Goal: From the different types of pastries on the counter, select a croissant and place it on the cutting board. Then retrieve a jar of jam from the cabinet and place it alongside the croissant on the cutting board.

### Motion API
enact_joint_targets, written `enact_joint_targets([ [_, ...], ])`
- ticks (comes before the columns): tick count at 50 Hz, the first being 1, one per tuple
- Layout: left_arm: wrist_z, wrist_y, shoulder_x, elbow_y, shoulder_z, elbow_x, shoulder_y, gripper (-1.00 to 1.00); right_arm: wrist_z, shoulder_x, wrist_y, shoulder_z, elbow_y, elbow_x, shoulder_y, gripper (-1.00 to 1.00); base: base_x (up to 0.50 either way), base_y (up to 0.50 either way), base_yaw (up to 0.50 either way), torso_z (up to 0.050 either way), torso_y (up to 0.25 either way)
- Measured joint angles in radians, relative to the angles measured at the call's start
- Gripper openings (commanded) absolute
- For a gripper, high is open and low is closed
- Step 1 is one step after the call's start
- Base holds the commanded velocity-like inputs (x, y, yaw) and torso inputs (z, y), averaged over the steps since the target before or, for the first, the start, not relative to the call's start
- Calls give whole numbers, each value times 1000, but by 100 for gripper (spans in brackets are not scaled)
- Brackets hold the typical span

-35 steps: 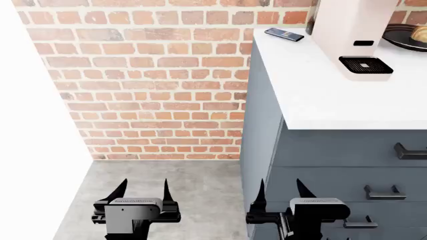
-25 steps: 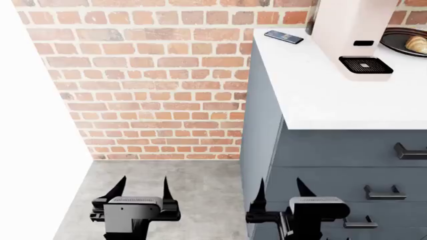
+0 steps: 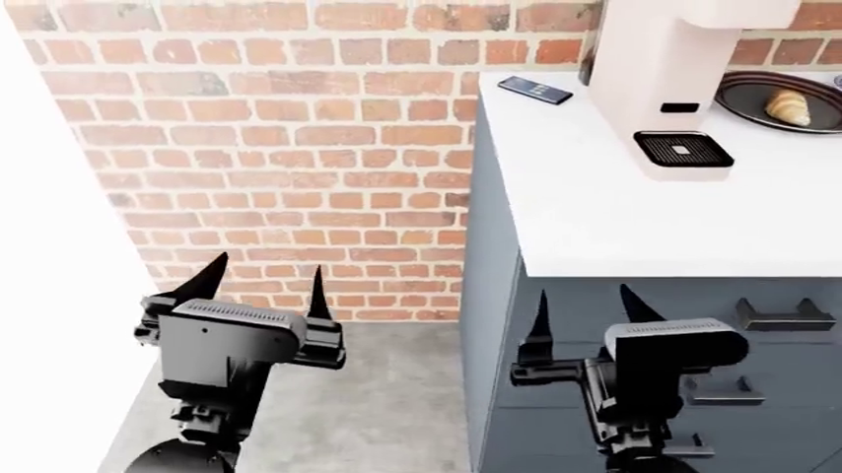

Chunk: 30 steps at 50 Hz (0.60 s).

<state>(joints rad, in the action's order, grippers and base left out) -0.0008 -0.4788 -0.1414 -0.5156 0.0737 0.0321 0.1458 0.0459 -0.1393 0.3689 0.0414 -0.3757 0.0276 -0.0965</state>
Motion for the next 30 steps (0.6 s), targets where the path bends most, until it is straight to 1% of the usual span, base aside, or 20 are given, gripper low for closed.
enact_joint_targets([
  [6,6,-150,-19,-106,-5,12,76,100,-12,-33,116,-15,-104,16,-45,100,0,-500,0,50,0],
  [14,13,-306,-40,-197,-13,26,166,100,-33,-61,254,-45,-216,58,-101,100,0,-500,0,50,0],
  [24,18,-461,-64,-275,-21,40,266,100,-54,-85,390,-68,-300,105,-169,100,5,-500,0,50,0],
  [30,21,-538,-79,-309,-23,45,323,100,-63,-97,470,-80,-344,133,-217,100,140,-500,0,50,0],
])
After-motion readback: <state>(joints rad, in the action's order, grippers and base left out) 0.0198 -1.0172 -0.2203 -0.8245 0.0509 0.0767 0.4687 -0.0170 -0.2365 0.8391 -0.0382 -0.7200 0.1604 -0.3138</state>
